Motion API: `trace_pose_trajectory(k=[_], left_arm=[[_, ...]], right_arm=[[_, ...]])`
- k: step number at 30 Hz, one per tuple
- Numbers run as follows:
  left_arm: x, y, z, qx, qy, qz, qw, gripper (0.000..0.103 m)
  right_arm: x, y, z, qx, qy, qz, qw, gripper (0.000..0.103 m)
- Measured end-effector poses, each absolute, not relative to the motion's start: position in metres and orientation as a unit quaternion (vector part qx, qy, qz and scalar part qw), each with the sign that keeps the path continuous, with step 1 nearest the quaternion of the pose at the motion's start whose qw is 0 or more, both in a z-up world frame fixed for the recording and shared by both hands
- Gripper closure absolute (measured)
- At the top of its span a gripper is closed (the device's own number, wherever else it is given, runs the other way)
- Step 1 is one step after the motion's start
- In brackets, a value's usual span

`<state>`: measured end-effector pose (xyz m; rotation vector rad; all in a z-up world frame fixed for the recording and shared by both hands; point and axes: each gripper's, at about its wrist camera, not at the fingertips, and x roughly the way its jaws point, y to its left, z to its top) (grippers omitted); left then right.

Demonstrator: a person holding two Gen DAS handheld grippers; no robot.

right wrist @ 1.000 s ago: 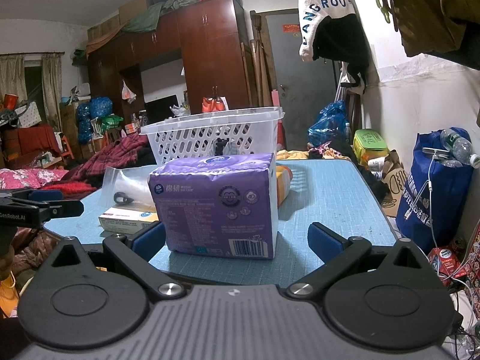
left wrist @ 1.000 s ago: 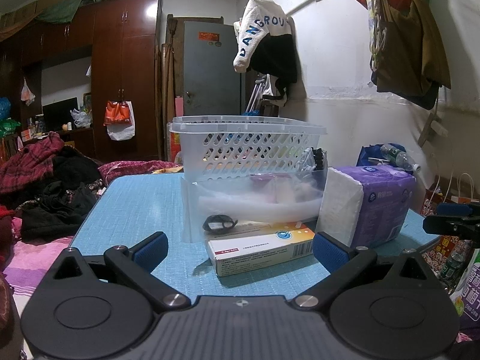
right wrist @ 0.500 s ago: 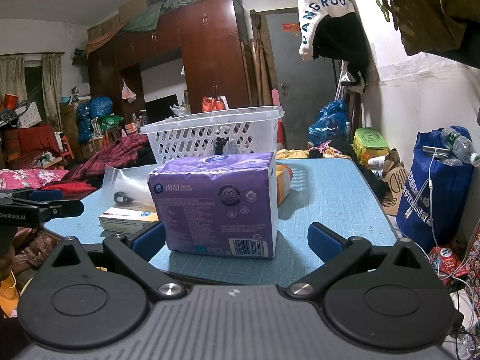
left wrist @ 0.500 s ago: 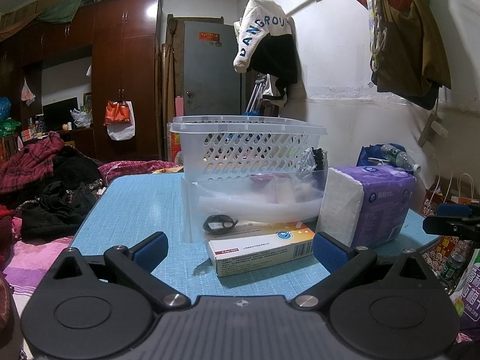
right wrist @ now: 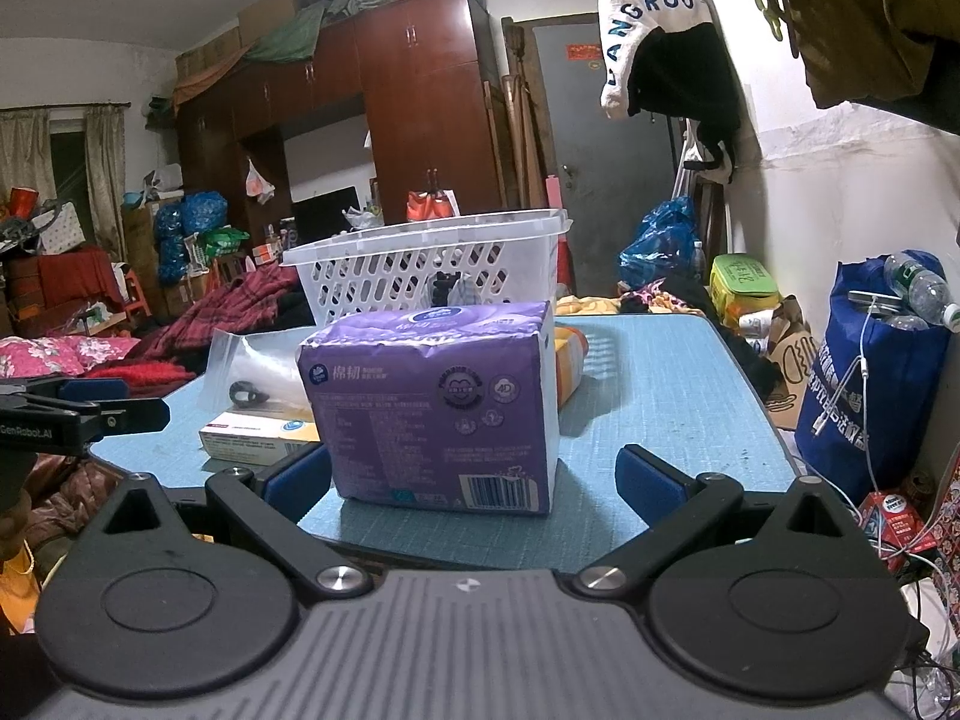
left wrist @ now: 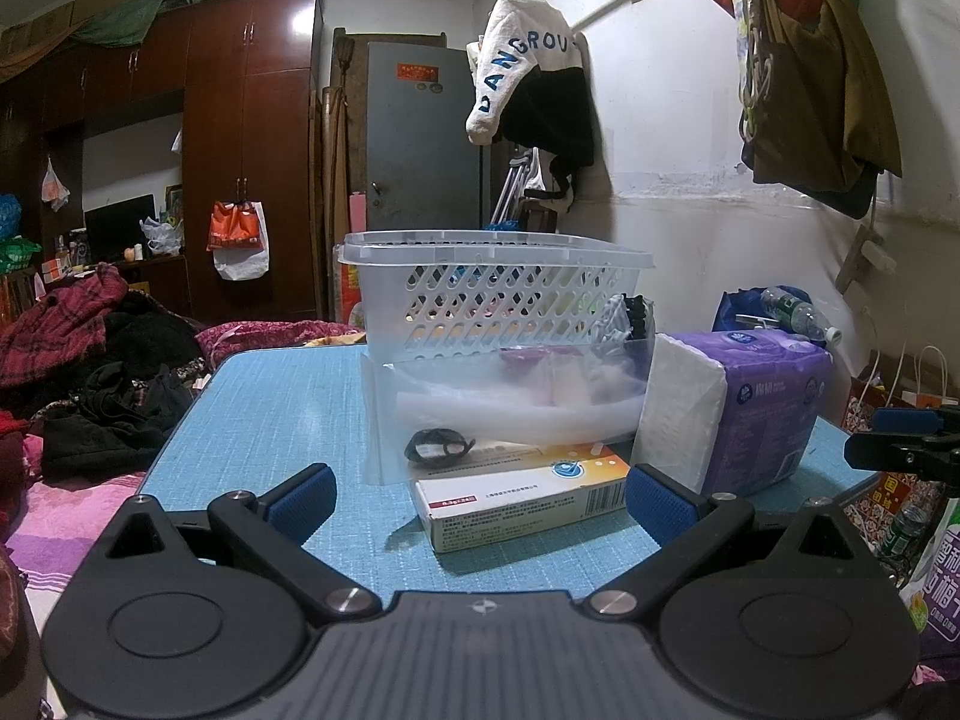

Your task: Organize objects

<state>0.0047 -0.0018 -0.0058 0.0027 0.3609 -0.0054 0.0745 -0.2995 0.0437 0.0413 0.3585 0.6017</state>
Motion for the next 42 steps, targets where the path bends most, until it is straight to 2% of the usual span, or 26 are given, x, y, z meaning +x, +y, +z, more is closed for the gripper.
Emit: trace_pose_trajectory(k=[34,38,42], left_arm=[[0.006,-0.002,-0.007,0.003,0.179,-0.004,0.984,0.0],[0.004,-0.005,-0.007,0.005,0.156,-0.006,0.988,0.0],[0.009,-0.026,-0.013,0.063,0.143,0.037,0.987,0.0]], right_arm=[[0.072,-0.299,0.044,0.019,0.175,0.299,0.938,0.0],[0.071,-0.299,0.044,0.019,0.158,0.286,0.945,0.0],[0.066,-0.305,0.04,0.005,0.078,0.284,0.956,0.0]])
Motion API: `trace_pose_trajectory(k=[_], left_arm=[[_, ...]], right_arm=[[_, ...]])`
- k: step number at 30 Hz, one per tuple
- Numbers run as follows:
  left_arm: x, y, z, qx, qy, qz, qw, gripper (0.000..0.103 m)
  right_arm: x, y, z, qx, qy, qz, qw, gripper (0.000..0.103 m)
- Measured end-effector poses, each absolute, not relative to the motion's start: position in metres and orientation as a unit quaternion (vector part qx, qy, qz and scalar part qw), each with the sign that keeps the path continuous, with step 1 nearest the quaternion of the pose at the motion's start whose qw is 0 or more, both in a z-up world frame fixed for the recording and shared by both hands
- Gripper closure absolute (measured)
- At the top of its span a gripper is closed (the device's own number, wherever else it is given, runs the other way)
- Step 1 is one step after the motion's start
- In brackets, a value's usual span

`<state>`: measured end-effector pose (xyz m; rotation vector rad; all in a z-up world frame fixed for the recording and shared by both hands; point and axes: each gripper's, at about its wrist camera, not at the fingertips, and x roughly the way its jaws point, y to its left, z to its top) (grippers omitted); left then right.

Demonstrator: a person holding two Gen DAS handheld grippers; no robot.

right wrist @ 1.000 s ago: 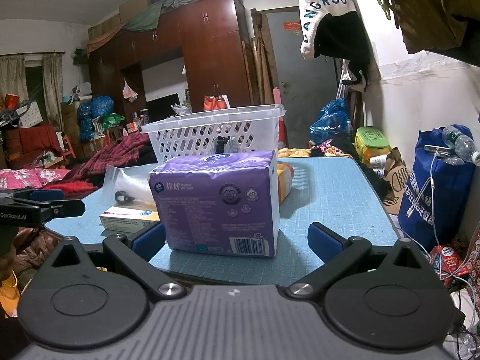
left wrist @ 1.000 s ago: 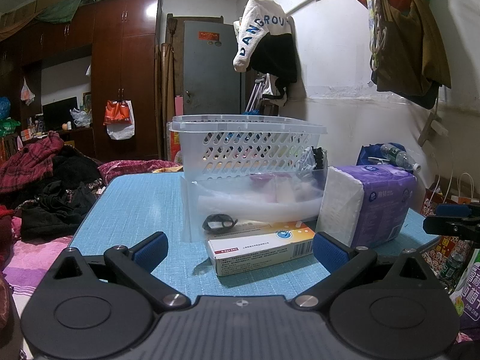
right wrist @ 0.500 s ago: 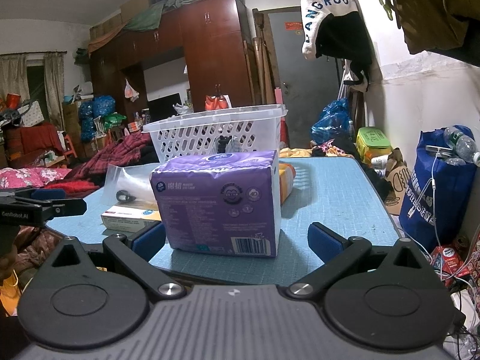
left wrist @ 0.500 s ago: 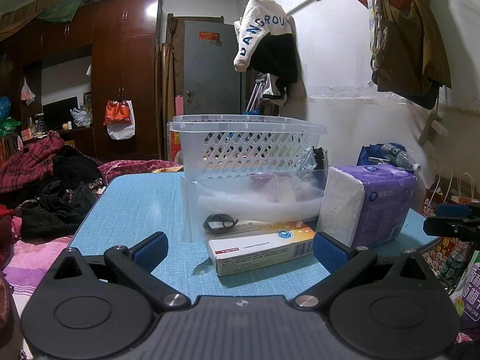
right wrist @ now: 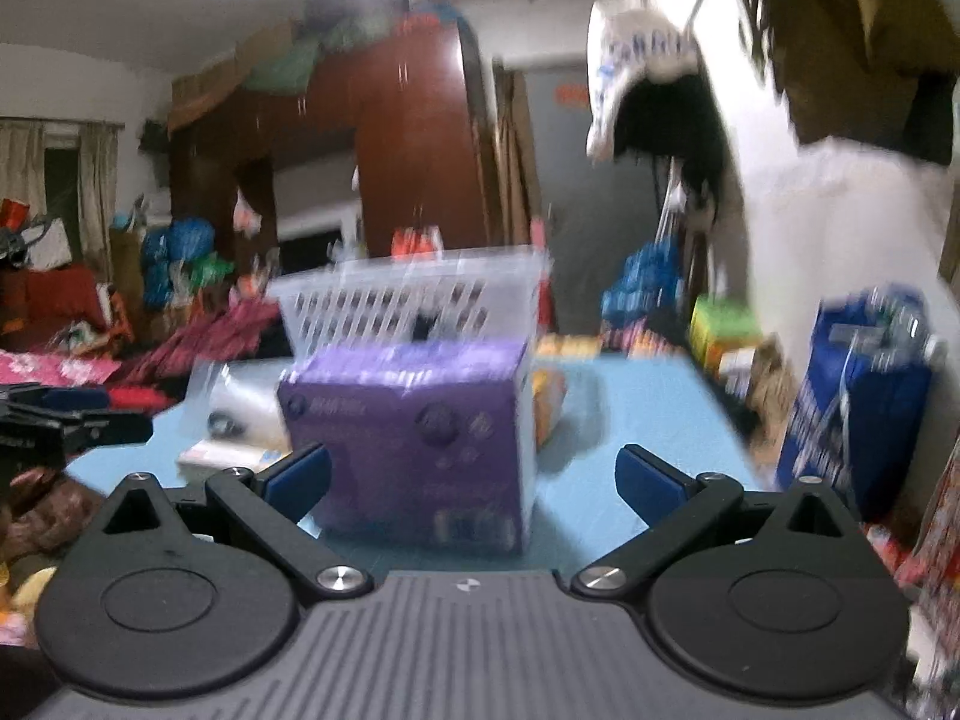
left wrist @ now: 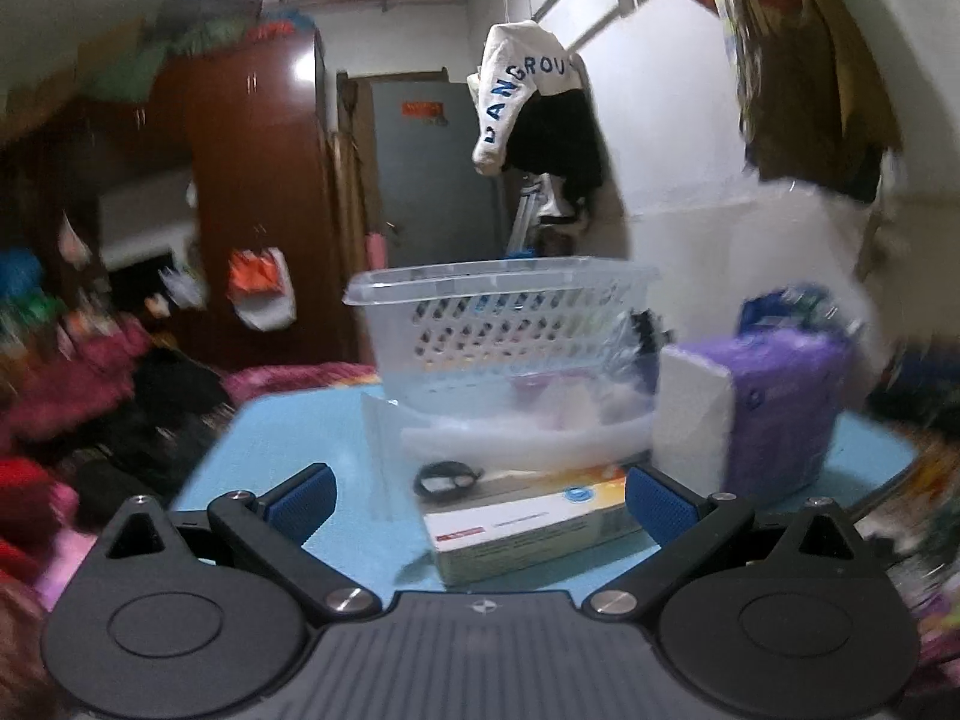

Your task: Organize objects

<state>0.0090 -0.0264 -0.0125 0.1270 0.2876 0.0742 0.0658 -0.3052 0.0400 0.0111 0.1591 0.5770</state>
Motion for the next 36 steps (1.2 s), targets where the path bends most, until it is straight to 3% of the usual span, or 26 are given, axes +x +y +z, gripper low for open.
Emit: trace_pose_trajectory(k=[6,13,14,16,24,28,32,36], left_arm=[[0.023,-0.058,-0.025,0.106,0.156,-0.005,0.982,0.0],[0.024,-0.082,-0.02,0.094,0.108,-0.101,0.984,0.003],[0.026,-0.085,-0.02,0.101,0.106,-0.1,0.984,0.004],[0.03,-0.088,-0.022,0.104,0.102,-0.101,0.984,0.016],[0.05,-0.08,-0.033,0.063,0.107,-0.152,0.98,0.034],[0.059,-0.079,-0.037,0.052,0.11,-0.185,0.975,0.046],[0.064,-0.08,-0.041,0.052,0.11,-0.196,0.973,0.048],[0.06,-0.082,-0.044,0.063,0.103,-0.19,0.974,0.051]], right_arm=[[0.075,-0.31,0.041,0.008,0.082,0.279,0.957,0.0],[0.095,-0.318,0.035,0.009,0.1,0.33,0.939,0.0],[0.098,-0.318,0.033,0.009,0.104,0.334,0.937,0.0],[0.107,-0.321,0.029,0.018,0.113,0.345,0.932,0.0],[0.116,-0.327,0.022,0.015,0.118,0.371,0.921,0.029],[0.121,-0.323,0.023,0.002,0.123,0.405,0.906,0.03],[0.121,-0.321,0.02,0.002,0.122,0.431,0.894,0.04],[0.121,-0.319,0.024,-0.014,0.119,0.428,0.896,0.043]])
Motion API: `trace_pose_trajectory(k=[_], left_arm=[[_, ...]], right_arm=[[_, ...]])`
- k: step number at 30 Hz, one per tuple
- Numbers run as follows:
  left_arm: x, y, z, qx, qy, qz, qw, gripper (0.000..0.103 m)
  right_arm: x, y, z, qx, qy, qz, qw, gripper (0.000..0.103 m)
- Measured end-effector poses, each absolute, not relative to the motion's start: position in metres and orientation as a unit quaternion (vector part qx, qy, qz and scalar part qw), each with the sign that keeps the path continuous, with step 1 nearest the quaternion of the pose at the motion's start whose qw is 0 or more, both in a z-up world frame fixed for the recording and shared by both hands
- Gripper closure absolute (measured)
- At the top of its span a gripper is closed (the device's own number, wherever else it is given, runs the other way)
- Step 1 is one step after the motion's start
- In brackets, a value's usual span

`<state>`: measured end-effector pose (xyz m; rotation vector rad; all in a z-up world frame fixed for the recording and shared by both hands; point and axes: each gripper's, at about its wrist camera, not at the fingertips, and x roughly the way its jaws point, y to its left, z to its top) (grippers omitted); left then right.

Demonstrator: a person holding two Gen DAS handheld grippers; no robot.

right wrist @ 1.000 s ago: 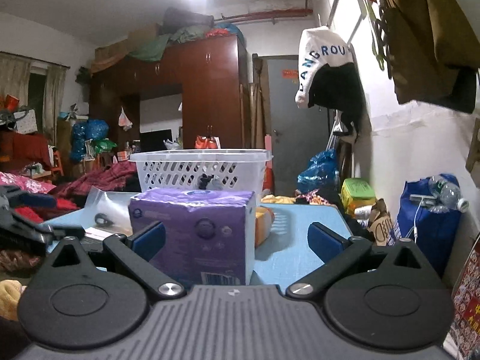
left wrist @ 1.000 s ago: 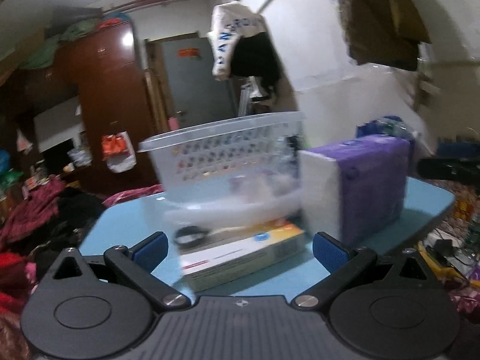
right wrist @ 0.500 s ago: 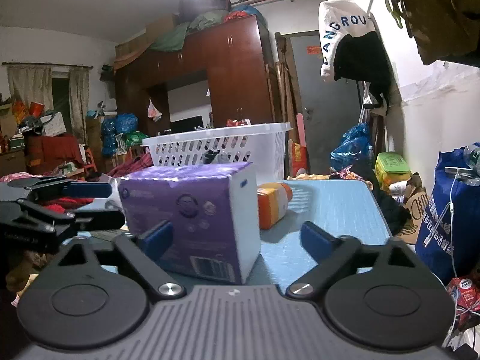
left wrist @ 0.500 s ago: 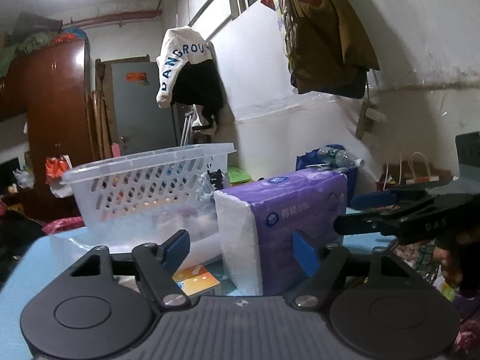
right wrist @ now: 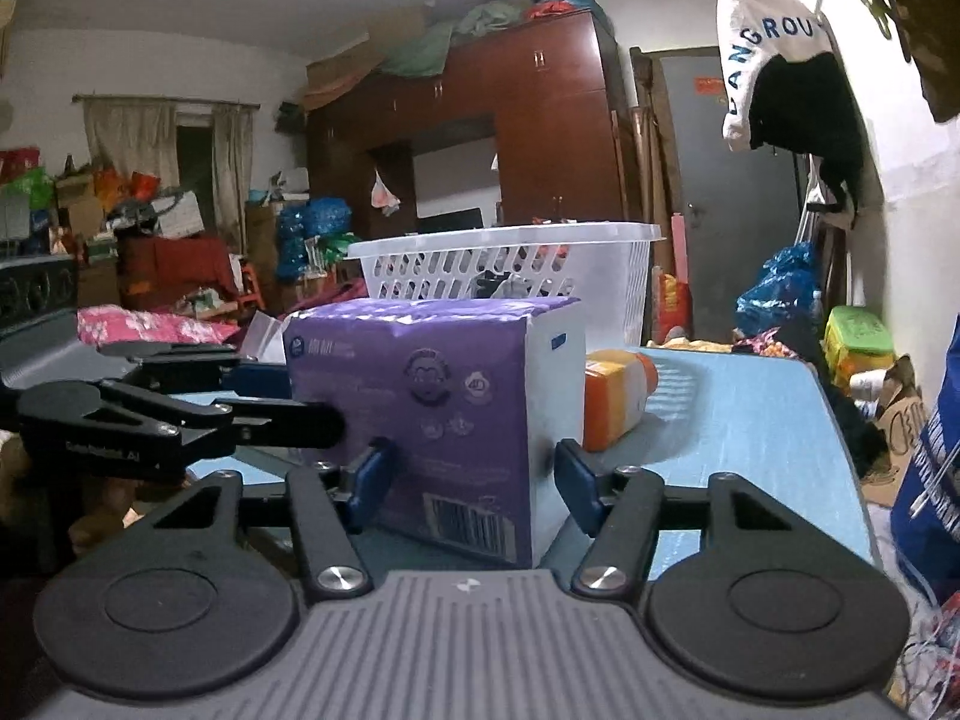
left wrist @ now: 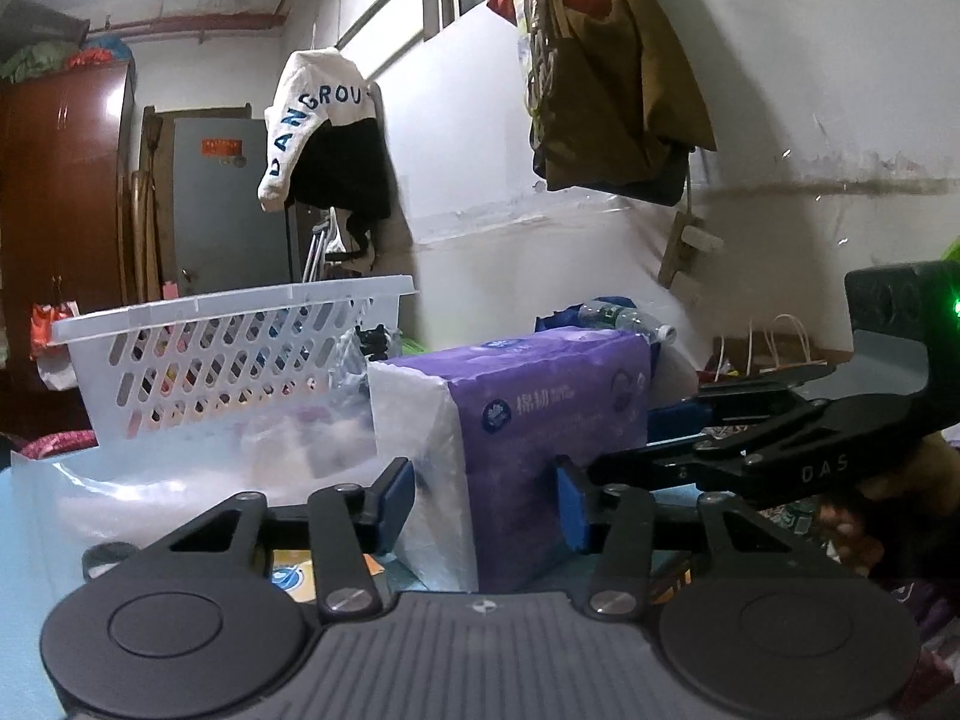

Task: Organize objects
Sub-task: 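Grasp the purple tissue pack with both grippers from opposite sides, then lift the purple tissue pack with both grippers and lower it into the clear basket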

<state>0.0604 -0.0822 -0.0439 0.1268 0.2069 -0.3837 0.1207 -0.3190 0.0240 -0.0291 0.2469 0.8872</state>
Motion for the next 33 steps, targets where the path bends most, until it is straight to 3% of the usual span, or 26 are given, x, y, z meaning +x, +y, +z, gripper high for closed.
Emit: trace_pose_trajectory(k=[11,20,26,33], left_arm=[[0.024,-0.071,-0.016,0.063,0.025,-0.184,0.981,0.053],[0.041,-0.045,0.081,0.09,-0.038,-0.166,0.981,0.054],[0.094,-0.029,0.125,0.093,-0.027,-0.14,0.985,0.055],[0.152,-0.012,0.125,0.093,0.012,-0.126,0.988,0.055]], right_arm=[[0.09,-0.309,0.055,-0.059,0.05,0.401,0.913,0.05],[0.11,-0.272,0.137,-0.081,-0.02,0.399,0.913,0.05],[0.159,-0.241,0.169,-0.061,-0.012,0.403,0.913,0.051],[0.205,-0.215,0.162,-0.063,0.028,0.396,0.916,0.052]])
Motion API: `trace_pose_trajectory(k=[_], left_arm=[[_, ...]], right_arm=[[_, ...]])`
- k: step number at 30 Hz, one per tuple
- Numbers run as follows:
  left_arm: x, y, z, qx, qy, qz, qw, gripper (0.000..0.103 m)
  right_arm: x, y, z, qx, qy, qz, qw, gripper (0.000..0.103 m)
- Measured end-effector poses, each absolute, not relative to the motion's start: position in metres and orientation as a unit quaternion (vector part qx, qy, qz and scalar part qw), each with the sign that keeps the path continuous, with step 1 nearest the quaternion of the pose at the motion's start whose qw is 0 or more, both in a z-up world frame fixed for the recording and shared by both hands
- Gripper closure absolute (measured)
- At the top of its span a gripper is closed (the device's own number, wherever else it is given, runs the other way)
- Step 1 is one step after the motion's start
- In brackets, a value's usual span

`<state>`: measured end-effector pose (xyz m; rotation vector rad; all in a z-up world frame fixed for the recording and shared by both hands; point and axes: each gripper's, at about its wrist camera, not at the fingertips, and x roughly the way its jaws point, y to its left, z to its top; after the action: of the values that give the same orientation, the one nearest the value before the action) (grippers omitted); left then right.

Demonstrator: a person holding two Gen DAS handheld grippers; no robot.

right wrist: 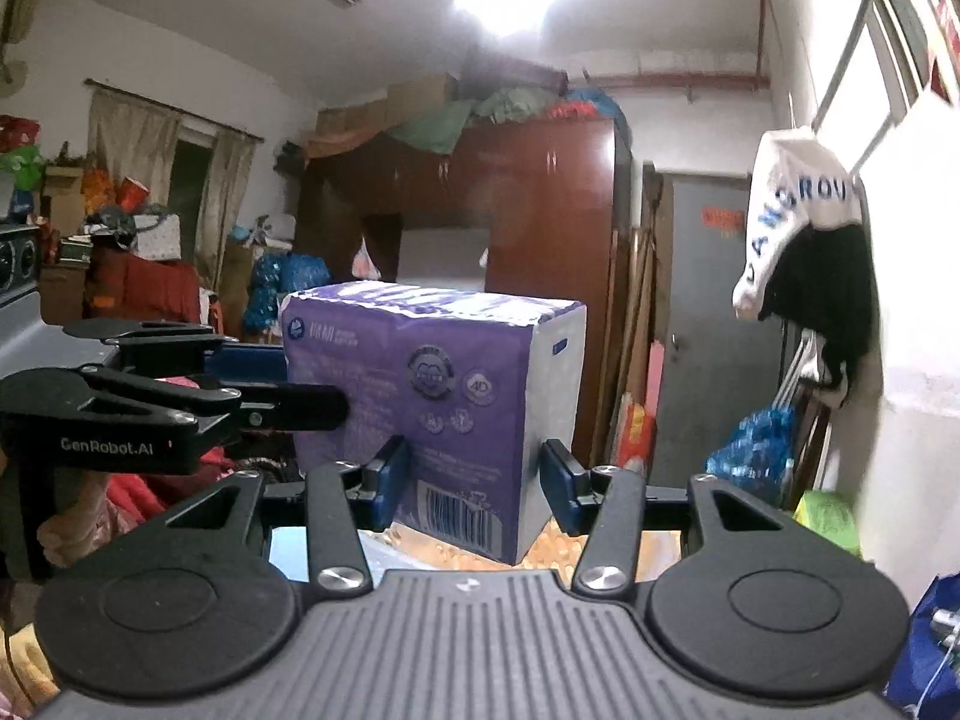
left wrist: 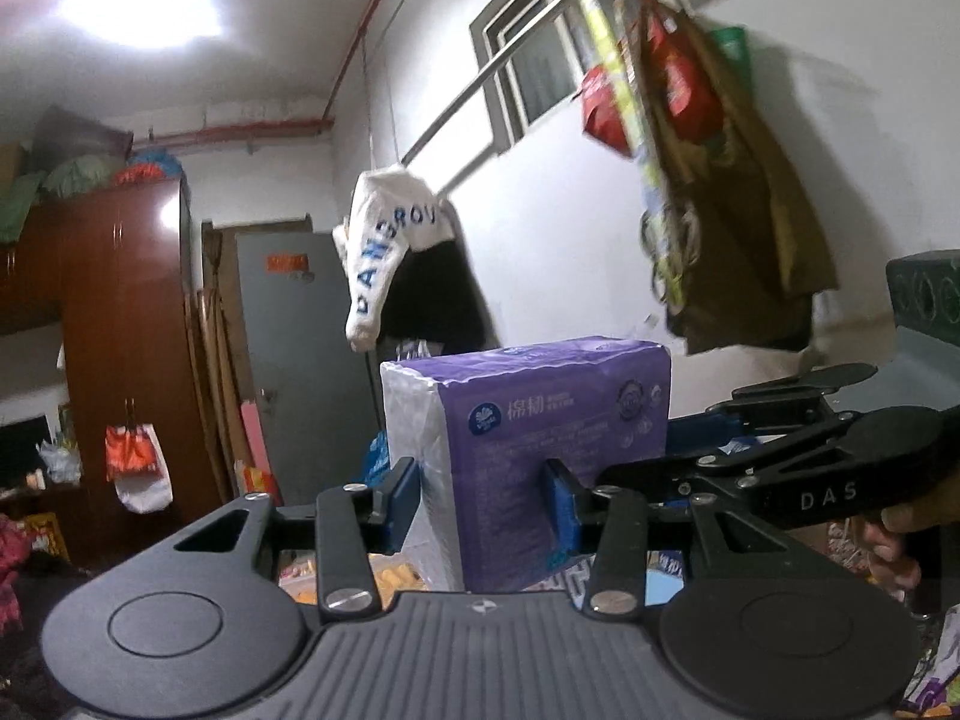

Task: Organize objects
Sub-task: 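Lift the purple tissue pack with both grippers and lower it into the clear basket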

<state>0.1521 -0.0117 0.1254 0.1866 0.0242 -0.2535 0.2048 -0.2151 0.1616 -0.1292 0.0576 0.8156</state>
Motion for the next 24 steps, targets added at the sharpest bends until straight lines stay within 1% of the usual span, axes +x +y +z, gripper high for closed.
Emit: trace_pose_trajectory(k=[4,9,16,19,23,24], left_arm=[[0.191,0.003,0.118,0.07,0.046,-0.124,0.989,0.055],[0.241,0.017,0.098,0.046,0.113,-0.115,0.986,0.055],[0.279,0.03,0.074,0.02,0.182,-0.098,0.978,0.055],[0.285,0.033,0.067,0.018,0.2,-0.093,0.975,0.055],[0.284,0.037,0.061,0.019,0.201,-0.085,0.976,0.054],[0.279,0.038,0.062,0.021,0.188,-0.07,0.979,0.049]], right_arm=[[0.236,-0.199,0.154,-0.064,0.061,0.388,0.917,0.052],[0.26,-0.18,0.139,-0.085,0.112,0.367,0.919,0.053],[0.274,-0.16,0.118,-0.113,0.173,0.346,0.915,0.053],[0.277,-0.153,0.113,-0.124,0.191,0.339,0.913,0.053],[0.285,-0.155,0.111,-0.119,0.207,0.343,0.908,0.053],[0.285,-0.157,0.114,-0.113,0.199,0.339,0.912,0.047]])
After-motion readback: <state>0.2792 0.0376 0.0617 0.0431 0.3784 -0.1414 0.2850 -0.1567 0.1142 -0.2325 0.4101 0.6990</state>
